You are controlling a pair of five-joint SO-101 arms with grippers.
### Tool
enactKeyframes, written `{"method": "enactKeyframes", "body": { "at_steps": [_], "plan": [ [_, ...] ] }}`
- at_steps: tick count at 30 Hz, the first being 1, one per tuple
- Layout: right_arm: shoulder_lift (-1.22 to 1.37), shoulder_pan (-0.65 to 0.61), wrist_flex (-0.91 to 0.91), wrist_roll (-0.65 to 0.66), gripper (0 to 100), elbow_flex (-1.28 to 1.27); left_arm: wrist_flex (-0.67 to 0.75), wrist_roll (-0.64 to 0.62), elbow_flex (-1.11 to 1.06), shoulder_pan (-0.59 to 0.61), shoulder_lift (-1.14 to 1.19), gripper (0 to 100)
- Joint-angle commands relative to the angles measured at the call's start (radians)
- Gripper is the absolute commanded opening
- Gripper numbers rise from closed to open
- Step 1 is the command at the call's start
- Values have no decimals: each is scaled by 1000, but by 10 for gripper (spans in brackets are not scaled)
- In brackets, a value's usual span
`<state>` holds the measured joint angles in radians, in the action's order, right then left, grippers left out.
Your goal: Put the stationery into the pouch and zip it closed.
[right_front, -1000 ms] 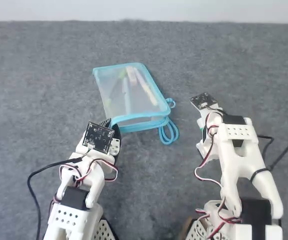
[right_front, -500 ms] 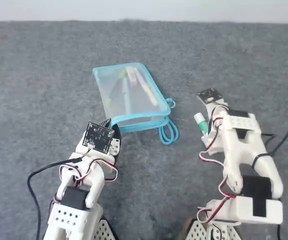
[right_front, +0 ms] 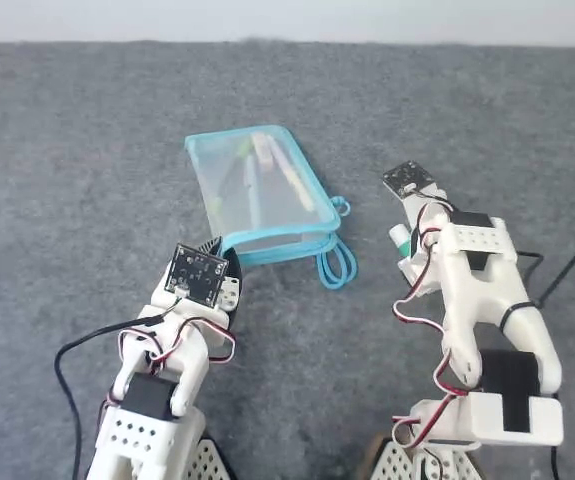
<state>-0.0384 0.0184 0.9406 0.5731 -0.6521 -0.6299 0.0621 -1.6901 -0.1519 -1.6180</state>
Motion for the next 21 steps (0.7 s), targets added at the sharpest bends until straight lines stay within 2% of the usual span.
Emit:
{"method": "enactKeyframes", "body": {
  "at_steps": [1,8,14,18,21],
  "plan": [
    [-8,-8,-16,15,162,-2,23,6,15,8,-15,12],
    [-8,13,-19,9,153,-71,23,6,15,8,-15,12],
    [-10,12,-48,6,4,-68,21,6,13,8,-15,12],
    [-10,13,-84,-32,39,-68,21,6,12,8,-15,12],
    [-18,15,-82,-55,2,-68,21,6,12,8,-15,12]
  ]
}}
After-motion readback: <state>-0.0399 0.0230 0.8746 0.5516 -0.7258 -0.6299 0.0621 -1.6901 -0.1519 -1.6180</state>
